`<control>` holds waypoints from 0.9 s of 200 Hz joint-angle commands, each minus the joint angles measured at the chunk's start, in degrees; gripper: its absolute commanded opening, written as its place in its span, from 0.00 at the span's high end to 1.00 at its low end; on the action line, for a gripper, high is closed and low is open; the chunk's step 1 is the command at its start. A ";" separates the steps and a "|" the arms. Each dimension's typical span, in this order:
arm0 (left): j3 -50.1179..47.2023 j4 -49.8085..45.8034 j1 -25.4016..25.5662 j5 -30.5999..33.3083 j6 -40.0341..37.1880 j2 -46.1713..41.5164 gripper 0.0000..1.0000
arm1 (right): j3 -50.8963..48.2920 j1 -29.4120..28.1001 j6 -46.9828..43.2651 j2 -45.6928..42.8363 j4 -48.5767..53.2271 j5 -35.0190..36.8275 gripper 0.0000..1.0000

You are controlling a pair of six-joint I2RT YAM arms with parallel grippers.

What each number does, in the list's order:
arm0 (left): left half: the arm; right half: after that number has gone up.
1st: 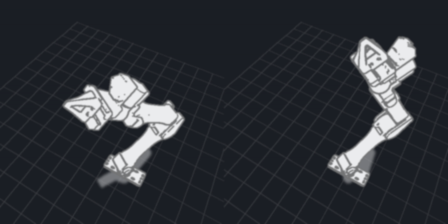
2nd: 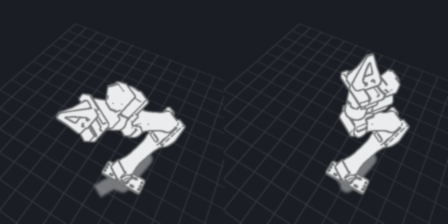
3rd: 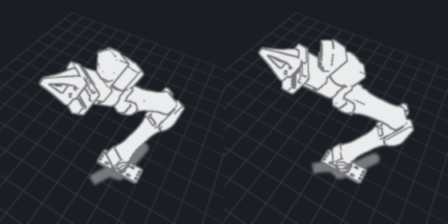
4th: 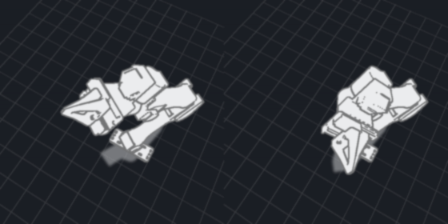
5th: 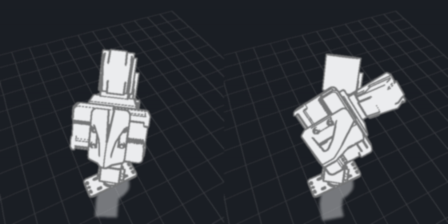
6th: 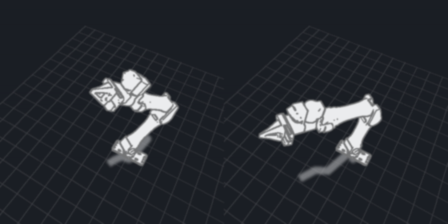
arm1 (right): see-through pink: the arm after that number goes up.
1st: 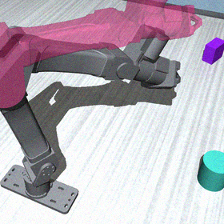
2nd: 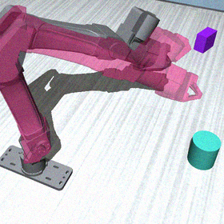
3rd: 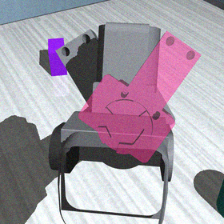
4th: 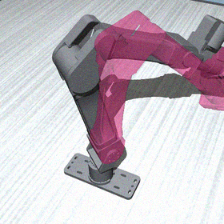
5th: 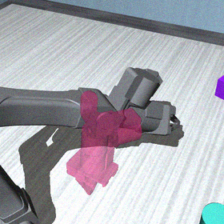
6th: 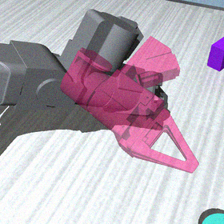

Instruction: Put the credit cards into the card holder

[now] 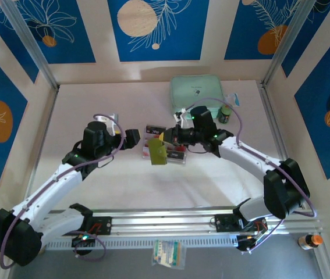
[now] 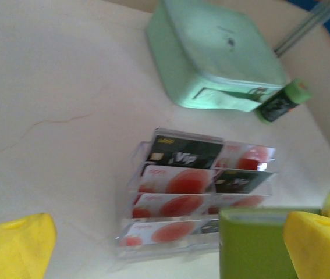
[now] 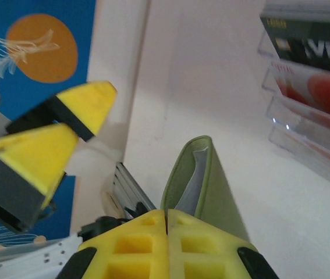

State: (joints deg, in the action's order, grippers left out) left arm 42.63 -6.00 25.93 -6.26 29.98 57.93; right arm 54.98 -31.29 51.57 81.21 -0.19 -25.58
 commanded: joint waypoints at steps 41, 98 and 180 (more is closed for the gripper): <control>-2.92 19.46 -2.47 -13.94 7.72 1.51 0.00 | 6.11 4.69 11.15 -0.93 -10.93 -7.96 1.00; -3.02 37.51 -4.11 -21.09 17.15 6.40 0.00 | 10.06 5.01 23.73 3.51 -25.15 -10.08 1.00; -2.43 50.75 -4.48 -23.91 25.66 11.52 0.03 | 12.28 3.34 29.95 8.87 -31.95 -10.36 1.00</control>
State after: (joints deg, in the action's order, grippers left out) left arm 39.44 36.56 22.24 -28.12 51.66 68.51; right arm 65.89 -27.46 78.96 89.54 -28.14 -34.76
